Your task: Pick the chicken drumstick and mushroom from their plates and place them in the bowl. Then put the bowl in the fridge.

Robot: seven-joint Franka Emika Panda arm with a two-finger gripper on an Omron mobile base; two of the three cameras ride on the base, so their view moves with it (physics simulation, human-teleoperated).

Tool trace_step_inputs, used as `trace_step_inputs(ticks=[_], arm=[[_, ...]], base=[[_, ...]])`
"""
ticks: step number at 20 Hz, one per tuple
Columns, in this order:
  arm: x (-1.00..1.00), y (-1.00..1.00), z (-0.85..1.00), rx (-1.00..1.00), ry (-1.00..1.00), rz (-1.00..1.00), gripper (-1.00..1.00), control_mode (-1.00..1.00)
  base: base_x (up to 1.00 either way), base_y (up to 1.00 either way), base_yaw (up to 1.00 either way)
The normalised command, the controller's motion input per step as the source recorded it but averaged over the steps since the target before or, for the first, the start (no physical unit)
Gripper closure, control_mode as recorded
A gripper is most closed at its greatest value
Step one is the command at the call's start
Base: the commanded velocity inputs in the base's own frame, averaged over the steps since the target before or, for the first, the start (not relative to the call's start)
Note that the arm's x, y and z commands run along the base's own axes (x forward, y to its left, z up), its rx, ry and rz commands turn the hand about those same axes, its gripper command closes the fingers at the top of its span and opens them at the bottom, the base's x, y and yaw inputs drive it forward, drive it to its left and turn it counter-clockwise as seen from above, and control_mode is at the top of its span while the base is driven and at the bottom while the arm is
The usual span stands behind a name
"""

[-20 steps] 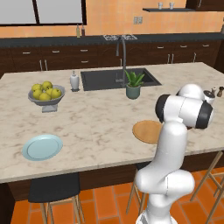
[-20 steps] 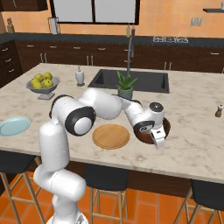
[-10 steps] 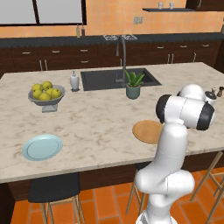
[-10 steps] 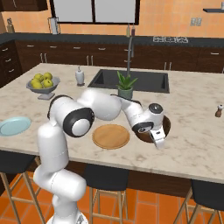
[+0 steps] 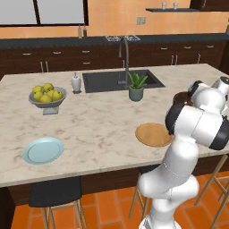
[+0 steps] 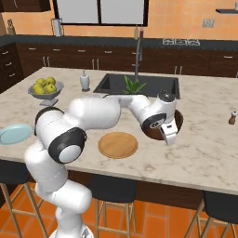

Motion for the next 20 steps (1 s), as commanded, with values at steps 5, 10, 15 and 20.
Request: trace_step_inputs(ticks=[5, 10, 15, 20], arm=[[-0.54, 0.86, 0.91, 0.0, 0.0, 0.0, 1.0, -1.0], [-0.52, 1.0, 0.79, 0.0, 0.0, -0.01, 1.0, -1.0], [-0.47, 1.0, 0.46, -0.01, 0.0, -0.07, 1.0, -1.0], [-0.48, 0.68, 0.31, 0.0, 0.0, -0.13, 1.0, -1.0]], base=[[0.0, 0.0, 0.0], [0.0, 0.0, 0.0], [0.0, 0.0, 0.0], [0.0, 0.0, 0.0]])
